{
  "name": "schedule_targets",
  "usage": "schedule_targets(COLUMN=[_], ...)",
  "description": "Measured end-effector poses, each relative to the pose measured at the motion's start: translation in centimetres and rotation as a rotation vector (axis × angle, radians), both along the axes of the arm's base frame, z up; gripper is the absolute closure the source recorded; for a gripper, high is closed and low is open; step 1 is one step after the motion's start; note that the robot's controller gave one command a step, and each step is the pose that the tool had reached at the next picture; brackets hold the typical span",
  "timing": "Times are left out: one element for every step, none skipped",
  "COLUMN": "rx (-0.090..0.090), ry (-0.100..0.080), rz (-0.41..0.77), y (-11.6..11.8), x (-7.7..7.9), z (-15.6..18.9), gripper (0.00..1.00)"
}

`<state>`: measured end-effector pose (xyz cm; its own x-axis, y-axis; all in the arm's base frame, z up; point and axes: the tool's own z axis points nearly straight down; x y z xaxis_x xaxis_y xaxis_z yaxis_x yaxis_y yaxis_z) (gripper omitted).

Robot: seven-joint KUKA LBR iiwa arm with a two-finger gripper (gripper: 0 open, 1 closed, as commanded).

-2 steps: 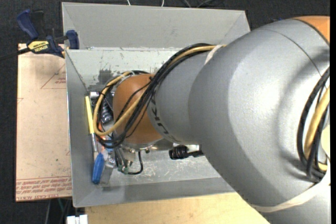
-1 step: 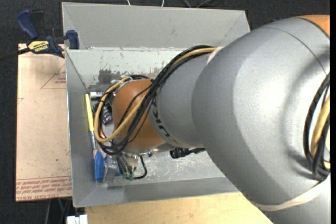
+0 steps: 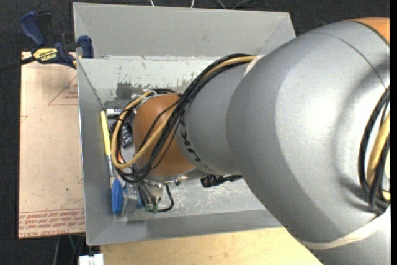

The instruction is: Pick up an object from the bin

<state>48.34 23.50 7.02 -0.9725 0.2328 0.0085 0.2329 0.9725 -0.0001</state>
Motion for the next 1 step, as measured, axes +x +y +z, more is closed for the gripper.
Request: schedule_targets(rx=[-0.005], ry=[0.01], rz=[0.0], y=[-0.15], x=[-0.32], z=[2.37], gripper=[1.0])
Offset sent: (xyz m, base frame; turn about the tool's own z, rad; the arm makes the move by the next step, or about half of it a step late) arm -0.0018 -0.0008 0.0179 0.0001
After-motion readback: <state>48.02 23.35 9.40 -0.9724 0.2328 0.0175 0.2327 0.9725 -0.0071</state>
